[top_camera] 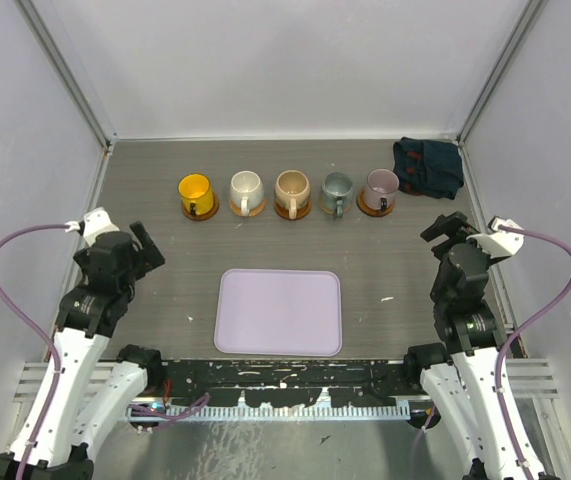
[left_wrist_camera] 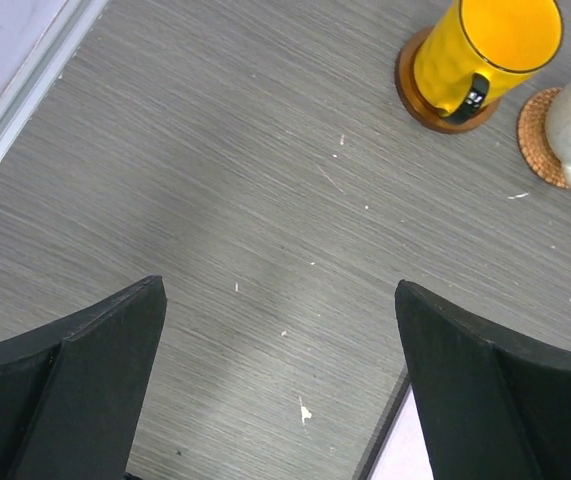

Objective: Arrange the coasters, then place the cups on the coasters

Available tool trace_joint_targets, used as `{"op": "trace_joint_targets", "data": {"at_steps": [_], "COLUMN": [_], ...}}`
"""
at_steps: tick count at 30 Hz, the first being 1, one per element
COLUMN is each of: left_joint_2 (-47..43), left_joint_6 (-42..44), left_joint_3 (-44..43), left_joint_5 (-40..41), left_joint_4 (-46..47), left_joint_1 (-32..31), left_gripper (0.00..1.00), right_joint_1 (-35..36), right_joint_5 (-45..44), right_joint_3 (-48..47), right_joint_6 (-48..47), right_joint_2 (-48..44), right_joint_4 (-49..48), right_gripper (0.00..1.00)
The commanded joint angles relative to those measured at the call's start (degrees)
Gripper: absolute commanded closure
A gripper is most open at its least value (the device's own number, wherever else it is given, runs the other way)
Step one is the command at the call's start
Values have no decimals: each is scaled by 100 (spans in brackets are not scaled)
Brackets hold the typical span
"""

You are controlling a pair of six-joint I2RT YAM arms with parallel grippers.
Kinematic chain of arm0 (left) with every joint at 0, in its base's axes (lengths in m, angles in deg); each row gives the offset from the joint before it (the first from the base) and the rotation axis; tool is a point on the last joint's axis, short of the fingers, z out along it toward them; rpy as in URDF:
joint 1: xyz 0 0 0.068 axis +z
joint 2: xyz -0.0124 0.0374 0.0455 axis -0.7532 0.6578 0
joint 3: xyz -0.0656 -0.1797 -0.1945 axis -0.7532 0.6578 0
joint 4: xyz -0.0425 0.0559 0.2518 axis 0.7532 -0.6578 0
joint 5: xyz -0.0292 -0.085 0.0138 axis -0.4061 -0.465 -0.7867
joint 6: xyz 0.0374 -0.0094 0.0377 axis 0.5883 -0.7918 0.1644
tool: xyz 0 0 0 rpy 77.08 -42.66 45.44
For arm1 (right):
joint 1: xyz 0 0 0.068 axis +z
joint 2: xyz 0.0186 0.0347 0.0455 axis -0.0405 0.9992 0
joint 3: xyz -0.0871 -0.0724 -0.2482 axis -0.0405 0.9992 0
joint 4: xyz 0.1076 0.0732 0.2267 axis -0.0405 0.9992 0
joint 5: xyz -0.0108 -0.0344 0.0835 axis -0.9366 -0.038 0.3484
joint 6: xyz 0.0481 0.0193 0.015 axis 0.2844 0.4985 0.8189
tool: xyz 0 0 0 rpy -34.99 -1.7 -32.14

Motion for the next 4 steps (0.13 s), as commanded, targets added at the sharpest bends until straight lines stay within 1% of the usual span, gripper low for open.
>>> {"op": "trace_joint_targets", "data": {"at_steps": [1, 4], "left_joint_2": [114, 91], "left_joint_6": [-252, -292], "left_joint_3": [-115, -144], "left_joint_5": [533, 581], "left_joint_4": [18, -42], "left_joint_1": [37, 40], "left_gripper": [2, 2], "right_joint_1": [-15, -15], "right_joint_5": [24, 45], "right_joint_3": [-217, -207], "right_joint_6": [-71, -64], "right_joint_2": [-19, -23], "right_joint_4": [-135, -135], "right_gripper": [14, 14]}}
